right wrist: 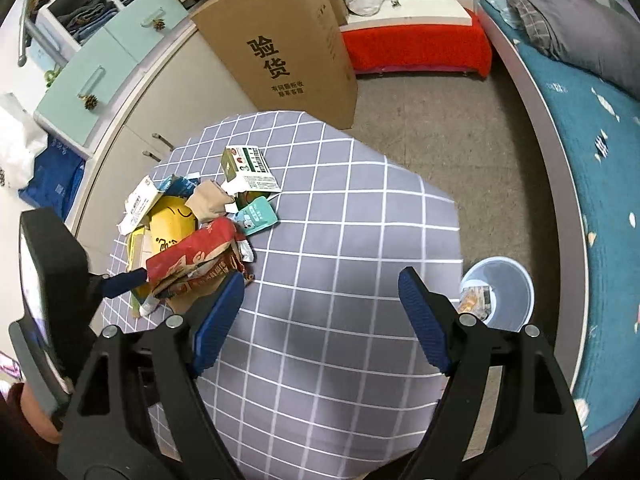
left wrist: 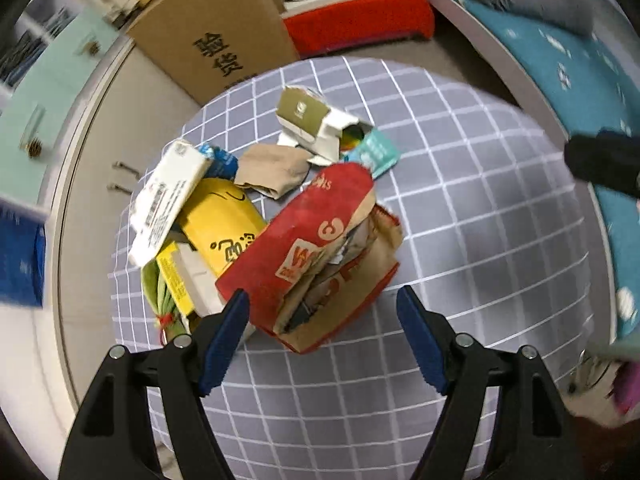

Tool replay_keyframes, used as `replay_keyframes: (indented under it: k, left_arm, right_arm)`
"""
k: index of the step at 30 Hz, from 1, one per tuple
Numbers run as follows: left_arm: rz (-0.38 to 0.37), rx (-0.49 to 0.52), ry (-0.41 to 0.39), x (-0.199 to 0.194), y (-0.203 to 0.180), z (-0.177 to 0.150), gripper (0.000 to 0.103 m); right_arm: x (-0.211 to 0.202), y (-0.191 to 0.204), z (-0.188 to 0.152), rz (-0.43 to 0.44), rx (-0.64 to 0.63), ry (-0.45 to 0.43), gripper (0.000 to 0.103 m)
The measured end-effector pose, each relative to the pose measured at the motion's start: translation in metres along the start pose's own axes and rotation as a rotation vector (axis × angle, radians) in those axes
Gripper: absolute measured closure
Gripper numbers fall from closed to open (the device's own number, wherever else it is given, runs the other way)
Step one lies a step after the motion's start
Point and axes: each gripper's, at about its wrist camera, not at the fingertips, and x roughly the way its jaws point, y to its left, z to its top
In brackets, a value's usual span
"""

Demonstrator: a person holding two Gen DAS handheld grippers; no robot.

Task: Collect trash
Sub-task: 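Grasp the red and brown paper bag with the left gripper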

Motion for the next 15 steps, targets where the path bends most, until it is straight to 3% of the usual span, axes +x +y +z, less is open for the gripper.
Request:
replay_keyframes:
  k: [3,4,6,7,8,12,15]
  left_arm:
    - [0.018,0.080,0.005,0.013,-0.003,0.001,0.029]
    - [0.027,0.106,0.006,0.016,-0.005,0.002,0.034]
    - [0.067,0.173,-0.007,0.021,-0.008,0.002,0.048]
    - [0.085,0.197,-0.017,0.020,-0.009,0.003,0.062]
    - [0.080,0.214,-0.028,0.019,-0.007,0.004,0.067]
    - [-0.002,0.161,-0.074,0.005,0.008,0.007,0.079]
    - [-0.084,0.059,-0.123,-0.010,0.029,0.008,0.086]
  right_arm:
    - [0.008,0.000,-0.003,-0.008,0.031,0.009,0.025]
    - [0.010,0.000,-0.004,-0.012,0.044,0.012,0.025]
    - [0.012,0.000,-0.005,-0.019,0.065,0.013,0.025]
    - [0.012,-0.001,-0.007,-0.023,0.072,0.014,0.025]
    - [0.012,-0.002,-0.007,-0.025,0.077,0.015,0.024]
    - [0.012,-0.004,-0.004,-0.027,0.107,0.012,0.024]
    - [0.014,-0.001,-0.001,-0.022,0.111,0.008,0.024]
